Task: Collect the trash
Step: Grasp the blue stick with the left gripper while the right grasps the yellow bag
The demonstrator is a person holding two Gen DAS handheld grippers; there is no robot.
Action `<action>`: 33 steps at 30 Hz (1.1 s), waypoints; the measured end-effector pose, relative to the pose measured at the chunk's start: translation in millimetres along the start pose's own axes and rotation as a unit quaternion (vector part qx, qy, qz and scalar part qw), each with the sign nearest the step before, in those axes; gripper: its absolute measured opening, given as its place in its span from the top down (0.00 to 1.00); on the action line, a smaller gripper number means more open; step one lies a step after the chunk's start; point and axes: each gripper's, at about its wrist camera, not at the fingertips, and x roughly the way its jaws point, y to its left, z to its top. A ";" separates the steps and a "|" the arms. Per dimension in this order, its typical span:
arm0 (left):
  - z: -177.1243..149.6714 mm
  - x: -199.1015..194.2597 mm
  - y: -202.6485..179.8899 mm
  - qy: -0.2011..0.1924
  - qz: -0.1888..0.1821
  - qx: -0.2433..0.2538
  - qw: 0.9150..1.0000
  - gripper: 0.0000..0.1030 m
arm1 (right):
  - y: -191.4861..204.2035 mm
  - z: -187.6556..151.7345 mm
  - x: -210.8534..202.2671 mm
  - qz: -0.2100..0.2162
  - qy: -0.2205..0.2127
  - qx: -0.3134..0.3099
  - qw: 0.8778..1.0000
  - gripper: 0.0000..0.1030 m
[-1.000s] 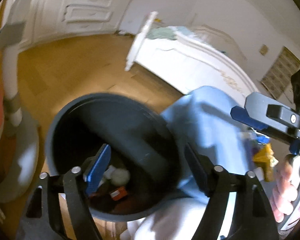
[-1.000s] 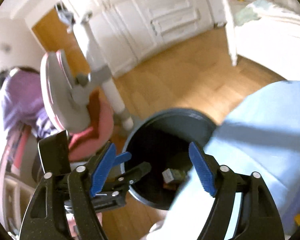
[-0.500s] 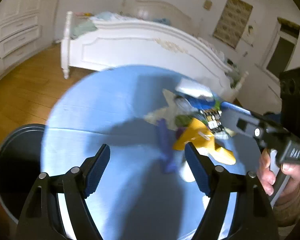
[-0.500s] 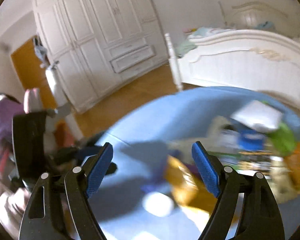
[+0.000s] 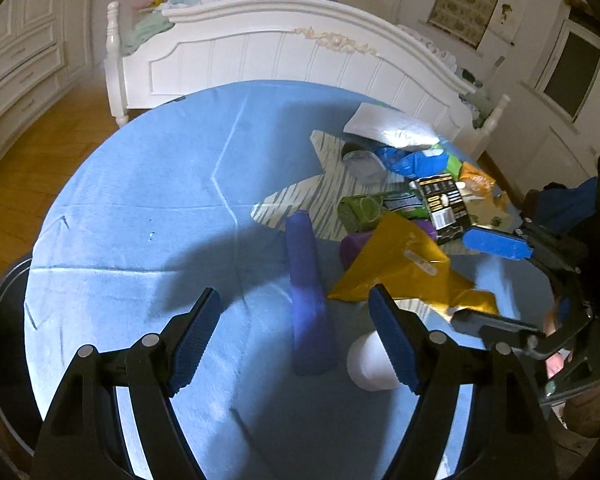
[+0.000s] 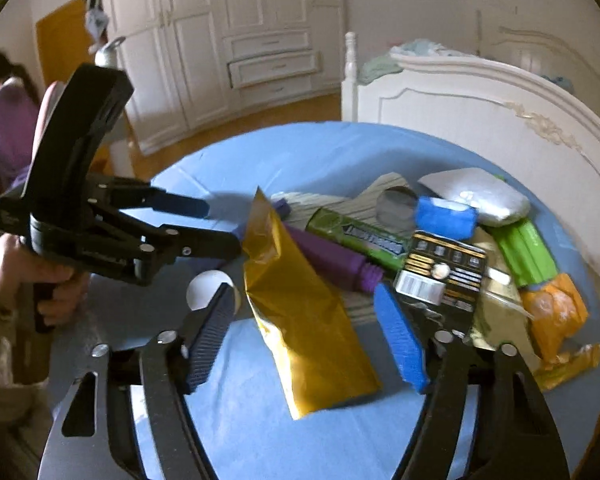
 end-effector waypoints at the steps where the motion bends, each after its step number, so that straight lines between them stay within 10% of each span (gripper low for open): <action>1: 1.3 1.8 0.1 0.002 0.002 0.000 1.000 0.26 | -0.1 1.0 3.7 0.000 0.006 0.000 1.000 0.31; 8: 3.1 4.7 -1.4 0.008 0.011 0.013 1.000 0.26 | -15.7 0.2 12.5 0.024 0.025 0.057 0.998 0.68; 17: 11.4 17.9 -12.9 0.012 0.035 0.048 0.998 0.46 | -52.3 -21.8 -25.2 0.079 -0.026 0.185 0.979 0.70; 24: 20.6 23.3 -4.8 0.008 0.073 0.058 0.996 0.83 | -51.1 -29.8 -36.2 0.092 -0.035 0.212 0.972 0.70; 33: 13.4 -20.3 21.8 -0.062 0.020 -0.007 0.998 0.84 | -46.3 -21.6 -38.1 0.106 -0.039 0.221 0.969 0.70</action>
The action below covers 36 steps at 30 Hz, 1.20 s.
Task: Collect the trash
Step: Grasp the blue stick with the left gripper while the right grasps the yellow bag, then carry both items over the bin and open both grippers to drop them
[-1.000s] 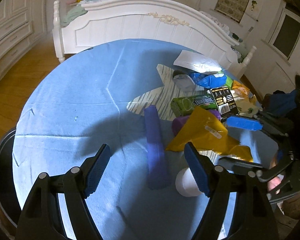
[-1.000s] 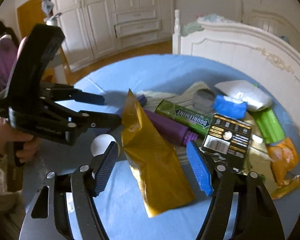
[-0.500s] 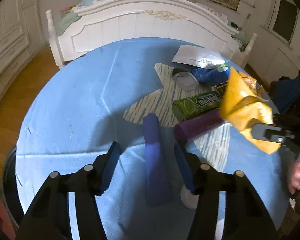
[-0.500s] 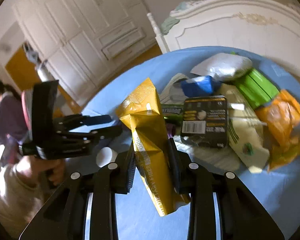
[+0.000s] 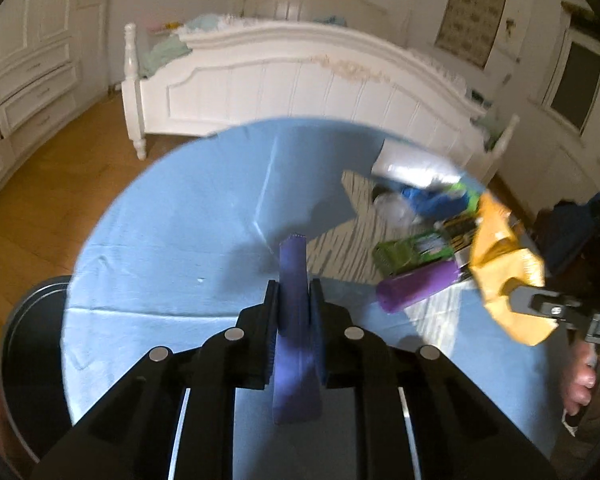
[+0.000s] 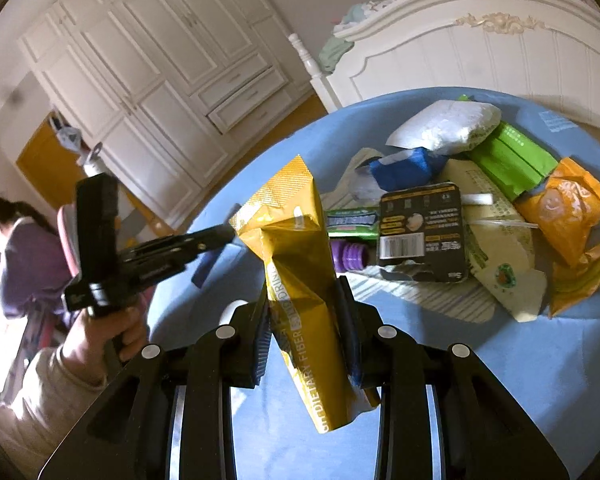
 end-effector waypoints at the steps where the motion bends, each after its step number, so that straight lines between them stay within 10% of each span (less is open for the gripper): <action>1: -0.6 -9.2 1.8 -0.011 -0.003 -0.006 1.000 0.84 | 4.1 1.4 0.4 0.003 -0.001 -0.001 1.000 0.70; 12: -17.0 -96.6 49.5 -0.101 0.023 -0.062 0.993 0.84 | 68.8 35.2 29.5 0.049 0.012 -0.038 0.998 0.70; 36: -96.7 -112.1 191.5 -0.097 0.079 -0.211 0.970 0.84 | 248.2 56.6 221.2 0.086 0.156 -0.136 0.975 0.70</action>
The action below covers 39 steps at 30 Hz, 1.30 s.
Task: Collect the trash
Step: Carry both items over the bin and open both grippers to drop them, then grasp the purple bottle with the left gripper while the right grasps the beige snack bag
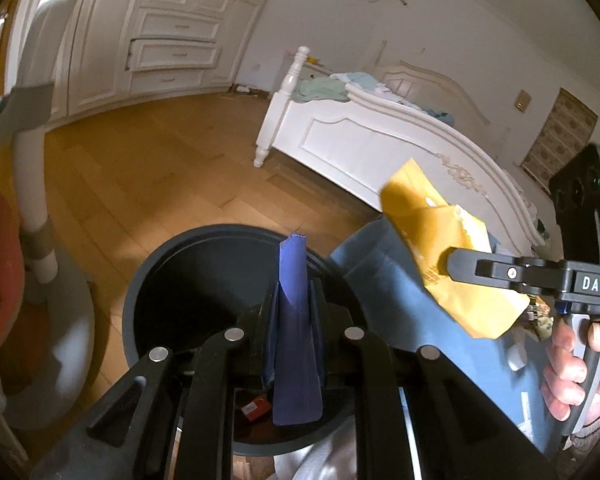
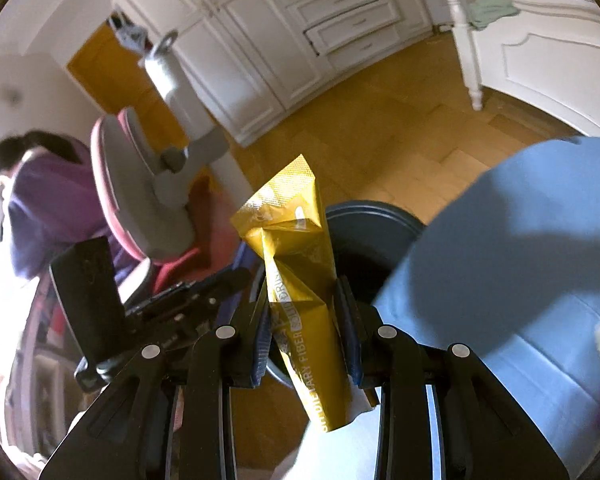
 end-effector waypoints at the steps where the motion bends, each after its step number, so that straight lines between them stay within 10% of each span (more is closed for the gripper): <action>1: -1.5 2.8 4.9 0.002 0.001 -0.005 1.000 0.84 | 2.5 1.7 8.1 -0.003 0.006 -0.003 1.000 0.70; 19: -8.3 28.1 41.4 0.028 0.028 -0.027 0.999 0.81 | 15.3 22.4 96.9 -0.042 0.066 -0.021 0.997 0.69; 23: -9.8 28.9 44.3 0.033 0.032 -0.030 0.998 0.80 | 9.8 23.3 92.9 -0.038 0.055 -0.006 0.998 0.43; 28: -8.2 19.4 36.9 0.020 0.044 -0.024 0.999 0.35 | 4.1 22.9 74.1 -0.025 0.032 0.004 0.999 0.43; 36: 6.7 4.9 -14.1 0.008 0.008 0.020 1.000 0.34 | -19.6 6.9 5.0 -0.023 -0.037 0.026 0.999 0.43; 39: 9.9 4.3 -52.0 0.008 -0.017 0.059 0.998 0.29 | -34.7 -4.1 -31.6 -0.039 -0.077 0.034 0.996 0.27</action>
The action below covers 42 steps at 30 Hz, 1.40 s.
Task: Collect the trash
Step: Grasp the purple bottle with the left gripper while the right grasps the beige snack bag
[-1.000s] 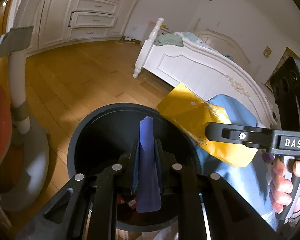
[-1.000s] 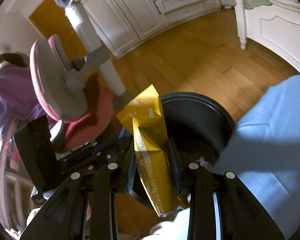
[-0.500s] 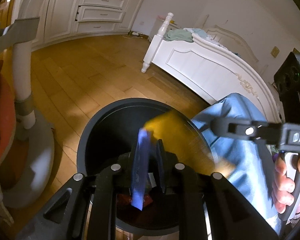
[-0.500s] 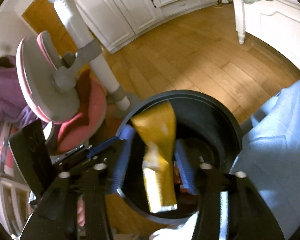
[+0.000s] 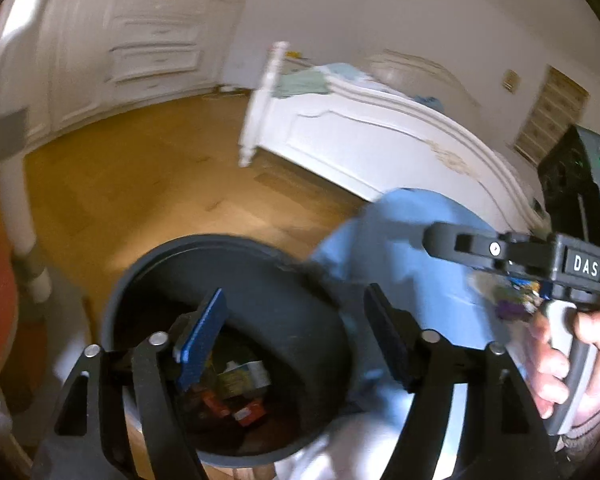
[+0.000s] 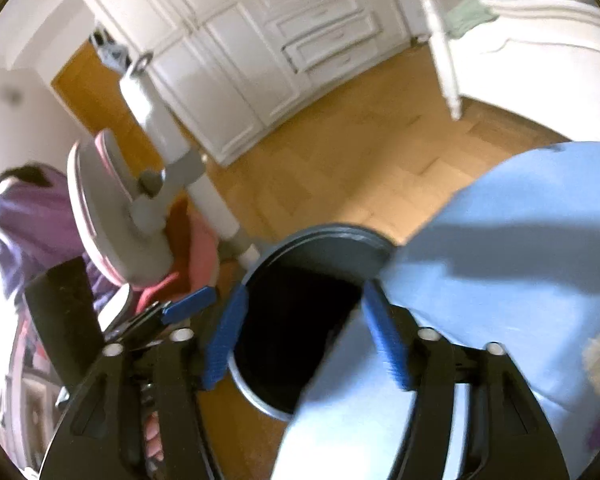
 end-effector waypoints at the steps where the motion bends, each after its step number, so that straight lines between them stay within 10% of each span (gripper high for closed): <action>1: 1.5 0.5 -10.3 0.000 -0.007 0.011 1.000 0.28 | -7.3 -2.2 -13.1 -0.006 -0.013 0.003 1.000 0.27; 11: -5.7 24.4 -146.9 0.038 -0.102 0.150 0.983 0.27 | -93.9 -43.4 -131.1 -0.087 -0.095 0.028 0.991 0.27; 23: -39.9 62.3 -224.5 0.107 -0.118 0.230 0.960 0.25 | -204.8 -129.5 -236.2 -0.204 -0.117 0.072 0.969 0.27; 38: -43.8 125.0 -277.4 0.158 -0.109 0.377 0.906 0.26 | -211.4 -150.9 -213.3 -0.269 -0.055 0.025 0.961 0.41; 42: -46.1 134.5 -280.7 0.187 -0.119 0.379 0.898 0.45 | -229.6 -143.2 -204.4 -0.263 -0.027 0.038 0.964 0.55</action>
